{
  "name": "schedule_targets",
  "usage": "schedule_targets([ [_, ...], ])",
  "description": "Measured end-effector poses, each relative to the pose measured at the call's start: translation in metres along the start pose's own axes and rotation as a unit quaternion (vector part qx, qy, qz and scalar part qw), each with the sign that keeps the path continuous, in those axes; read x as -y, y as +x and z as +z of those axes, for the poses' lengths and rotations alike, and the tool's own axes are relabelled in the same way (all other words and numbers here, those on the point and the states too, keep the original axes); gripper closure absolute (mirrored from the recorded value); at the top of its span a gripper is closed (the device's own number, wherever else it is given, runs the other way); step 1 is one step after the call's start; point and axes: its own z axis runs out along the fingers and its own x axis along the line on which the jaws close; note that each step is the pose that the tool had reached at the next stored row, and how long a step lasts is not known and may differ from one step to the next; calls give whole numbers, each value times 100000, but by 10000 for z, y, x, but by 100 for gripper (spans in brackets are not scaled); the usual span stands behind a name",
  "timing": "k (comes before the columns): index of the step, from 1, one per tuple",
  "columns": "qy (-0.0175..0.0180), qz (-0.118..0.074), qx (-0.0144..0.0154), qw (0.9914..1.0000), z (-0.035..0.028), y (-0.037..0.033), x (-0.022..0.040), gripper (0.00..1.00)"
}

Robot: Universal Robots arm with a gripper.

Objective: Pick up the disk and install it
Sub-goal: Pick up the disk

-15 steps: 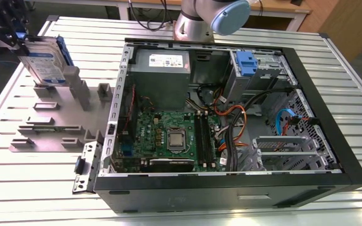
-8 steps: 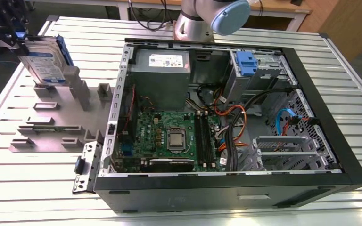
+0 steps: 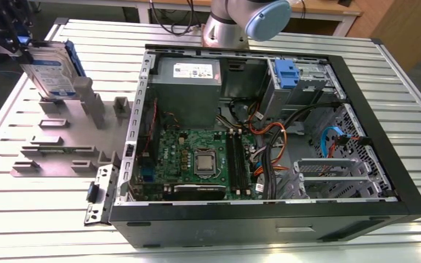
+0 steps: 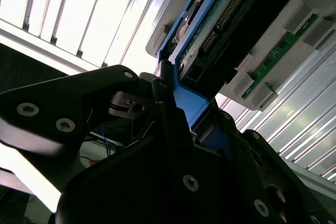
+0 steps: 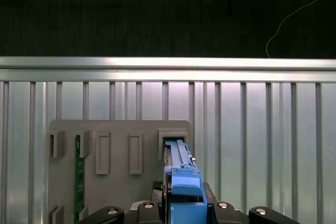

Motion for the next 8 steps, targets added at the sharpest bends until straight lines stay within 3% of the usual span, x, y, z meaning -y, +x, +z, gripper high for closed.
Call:
schedule_targets([
  [8,-2,2,0,100000,-18,-1,0,63],
])
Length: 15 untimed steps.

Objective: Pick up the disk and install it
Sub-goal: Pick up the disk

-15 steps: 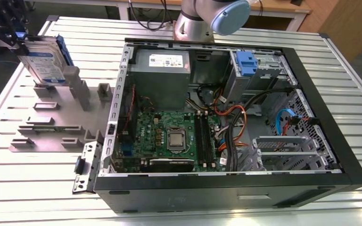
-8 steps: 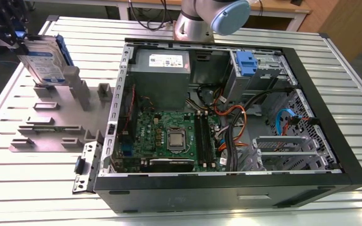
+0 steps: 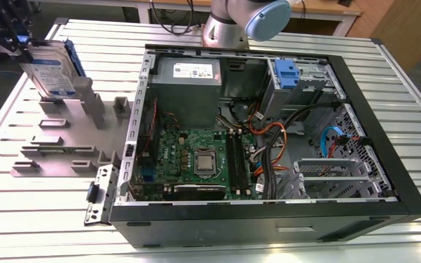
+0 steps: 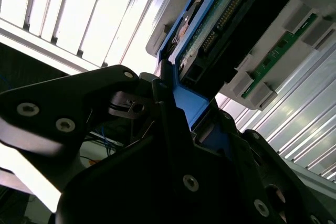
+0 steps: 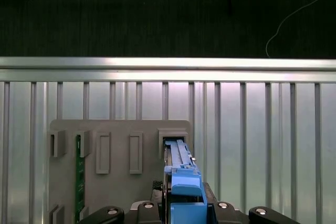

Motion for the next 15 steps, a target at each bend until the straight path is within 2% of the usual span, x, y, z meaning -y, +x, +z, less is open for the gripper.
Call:
schedule_targets([
  [15,4,1,1,100000,-29,-1,0,63],
])
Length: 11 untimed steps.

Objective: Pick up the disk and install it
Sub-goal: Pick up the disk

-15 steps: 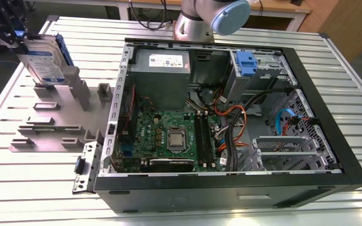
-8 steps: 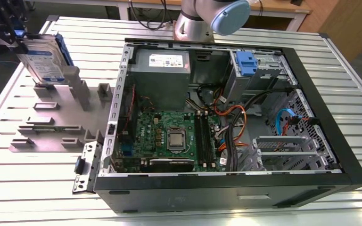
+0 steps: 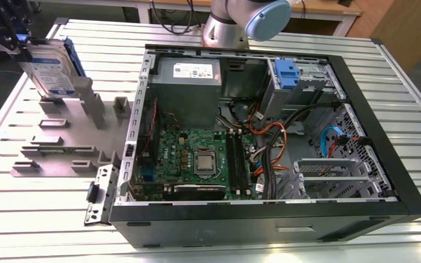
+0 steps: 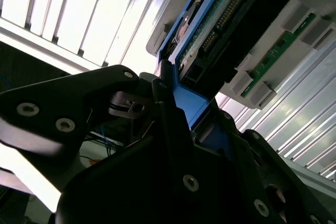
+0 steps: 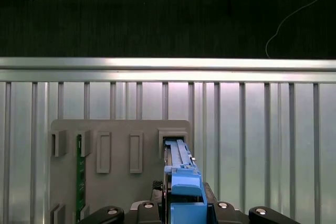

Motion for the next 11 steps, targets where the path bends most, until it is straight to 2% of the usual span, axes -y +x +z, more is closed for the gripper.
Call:
schedule_targets([
  [11,-1,-2,1,100000,-25,-1,0,63],
])
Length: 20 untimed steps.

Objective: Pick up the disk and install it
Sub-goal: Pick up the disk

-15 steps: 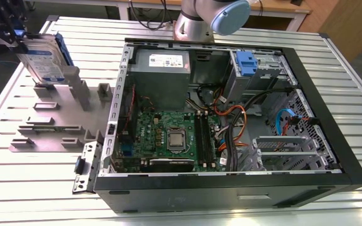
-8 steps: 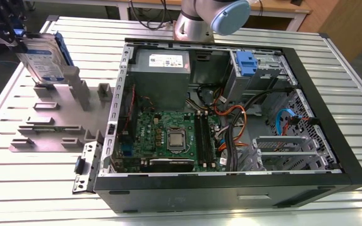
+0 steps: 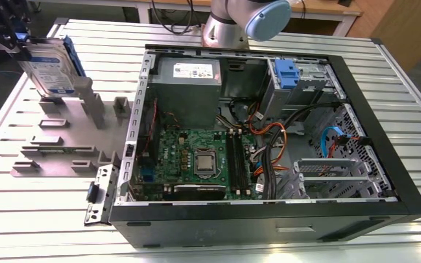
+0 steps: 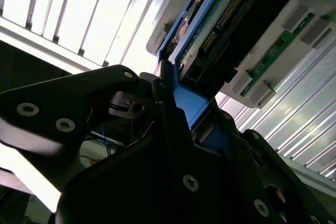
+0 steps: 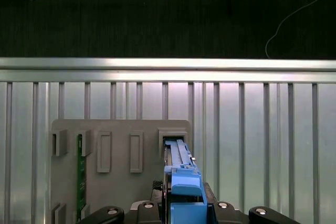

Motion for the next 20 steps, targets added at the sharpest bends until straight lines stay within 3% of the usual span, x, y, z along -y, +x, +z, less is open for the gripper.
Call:
schedule_targets([
  [12,2,0,1,100000,-23,-1,0,63],
  [20,-4,16,-255,100000,-25,-1,2,63],
])
